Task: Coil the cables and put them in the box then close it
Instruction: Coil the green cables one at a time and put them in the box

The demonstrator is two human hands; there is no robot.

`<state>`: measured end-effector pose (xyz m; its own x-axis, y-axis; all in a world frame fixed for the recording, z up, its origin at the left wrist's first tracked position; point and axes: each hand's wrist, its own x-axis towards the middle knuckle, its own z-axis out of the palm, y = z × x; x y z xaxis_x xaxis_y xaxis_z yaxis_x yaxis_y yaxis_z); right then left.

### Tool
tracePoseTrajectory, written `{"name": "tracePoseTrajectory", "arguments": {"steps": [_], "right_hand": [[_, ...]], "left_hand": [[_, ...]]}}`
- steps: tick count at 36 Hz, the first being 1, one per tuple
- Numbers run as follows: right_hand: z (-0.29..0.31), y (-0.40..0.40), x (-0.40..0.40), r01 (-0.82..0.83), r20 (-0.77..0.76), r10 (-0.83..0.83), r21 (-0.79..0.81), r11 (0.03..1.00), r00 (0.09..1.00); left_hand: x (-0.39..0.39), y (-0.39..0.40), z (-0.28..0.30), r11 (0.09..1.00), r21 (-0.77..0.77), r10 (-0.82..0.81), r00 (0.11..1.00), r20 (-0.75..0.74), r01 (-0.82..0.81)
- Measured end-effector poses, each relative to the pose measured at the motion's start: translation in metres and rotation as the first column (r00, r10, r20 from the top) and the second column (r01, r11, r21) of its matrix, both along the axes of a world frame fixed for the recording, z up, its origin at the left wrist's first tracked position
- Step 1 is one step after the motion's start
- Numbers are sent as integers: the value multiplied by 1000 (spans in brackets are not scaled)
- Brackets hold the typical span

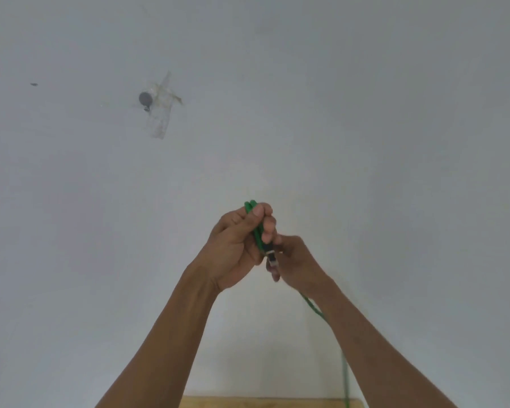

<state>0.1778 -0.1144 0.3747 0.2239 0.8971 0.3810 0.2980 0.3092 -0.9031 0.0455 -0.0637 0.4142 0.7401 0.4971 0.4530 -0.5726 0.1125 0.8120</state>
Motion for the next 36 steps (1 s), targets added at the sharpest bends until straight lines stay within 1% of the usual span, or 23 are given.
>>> {"name": "tracePoseTrajectory", "arguments": {"steps": [3, 6, 7, 9, 12, 14, 15, 17, 18, 20, 21, 22, 24, 25, 27, 29, 31, 32, 34, 36], "right_hand": [[-12, -7, -2, 15, 31, -16, 20, 1000, 999], [-14, -10, -7, 41, 68, -44, 47, 998, 997], [-16, -10, -7, 62, 79, -67, 65, 996, 995], [-17, -11, -6, 115, 108, -123, 82, 990, 986], [-13, -18, -6, 138, 182, -143, 43, 990, 973], [-7, -22, -8, 120, 259, -122, 25, 993, 958], [-5, -23, -7, 110, 311, -110, 20, 994, 944], [3, -25, -6, 116, 416, -112, 14, 993, 903], [7, -26, -4, 126, 445, -128, 33, 991, 887], [19, -28, 2, 136, 443, -164, 93, 986, 881], [26, -28, 6, 126, 429, -161, 108, 986, 889], [32, -28, 10, 103, 426, -139, 106, 989, 894], [44, -25, 16, 67, 468, -114, 116, 991, 876], [48, -23, 19, 66, 484, -123, 134, 989, 866], [52, -17, 25, 44, 443, -128, 195, 980, 887], [56, -14, 30, 2, 341, -89, 249, 968, 936], [53, -11, 34, -53, 174, 4, 277, 959, 985], [48, -10, 36, -60, 101, 33, 277, 959, 994], [35, -5, 35, -37, -10, 41, 253, 967, 999], [19, -3, 30, -77, -98, 99, 210, 975, 990]], "left_hand": [[2, 10, 11, 994, 22, 104, 995, 0, -104], [6, 22, 13, 980, 4, 199, 980, -1, -199], [7, 26, 14, 968, 39, 250, 968, -15, -250], [7, 33, 14, 916, 182, 374, 925, -65, -358], [6, 34, 11, 828, 364, 495, 862, -113, -427], [7, 33, 6, 739, 495, 581, 805, -125, -457], [8, 33, 2, 711, 530, 607, 785, -128, -463], [8, 33, -4, 693, 551, 631, 760, -154, -465], [9, 33, -6, 682, 572, 644, 745, -174, -456], [7, 33, -10, 634, 657, 684, 693, -228, -409], [6, 32, -12, 630, 683, 686, 677, -267, -368], [4, 30, -14, 658, 682, 659, 681, -317, -319], [0, 22, -16, 754, 626, 546, 721, -426, -201], [-2, 17, -16, 810, 569, 470, 741, -480, -145], [-6, 8, -16, 918, 389, 290, 799, -527, -76], [-9, -1, -17, 982, 186, 121, 859, -498, -31], [-11, -8, -17, 998, 54, -11, 897, -442, 39], [-11, -11, -16, 996, 29, -61, 911, -408, 79], [-9, -16, -13, 989, 26, -130, 936, -326, 147], [-5, -18, -10, 984, 30, -166, 957, -240, 178]]}}
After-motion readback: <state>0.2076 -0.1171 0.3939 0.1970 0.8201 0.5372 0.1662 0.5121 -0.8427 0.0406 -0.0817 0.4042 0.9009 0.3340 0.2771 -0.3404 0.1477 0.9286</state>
